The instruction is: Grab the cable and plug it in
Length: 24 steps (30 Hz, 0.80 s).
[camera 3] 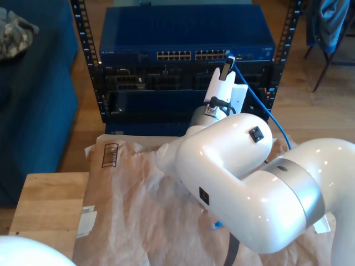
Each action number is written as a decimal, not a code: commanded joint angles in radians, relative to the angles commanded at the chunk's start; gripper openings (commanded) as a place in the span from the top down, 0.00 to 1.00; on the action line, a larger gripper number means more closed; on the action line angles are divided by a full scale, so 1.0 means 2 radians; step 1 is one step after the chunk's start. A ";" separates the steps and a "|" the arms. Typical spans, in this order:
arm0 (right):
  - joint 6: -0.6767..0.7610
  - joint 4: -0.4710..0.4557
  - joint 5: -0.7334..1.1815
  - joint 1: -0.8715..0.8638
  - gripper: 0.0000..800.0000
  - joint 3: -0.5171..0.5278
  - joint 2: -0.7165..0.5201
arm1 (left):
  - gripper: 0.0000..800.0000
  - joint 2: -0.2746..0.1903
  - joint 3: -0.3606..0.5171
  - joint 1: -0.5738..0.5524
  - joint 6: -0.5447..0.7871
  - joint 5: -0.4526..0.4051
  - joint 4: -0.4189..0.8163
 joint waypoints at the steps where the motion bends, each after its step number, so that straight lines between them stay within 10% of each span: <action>1: 0.000 0.000 0.000 0.000 1.00 -0.001 0.000 | 0.00 0.000 0.000 0.000 0.000 0.000 0.000; 24: 0.000 0.000 0.001 0.002 1.00 -0.002 -0.002 | 0.00 0.000 0.000 0.000 0.000 0.000 0.000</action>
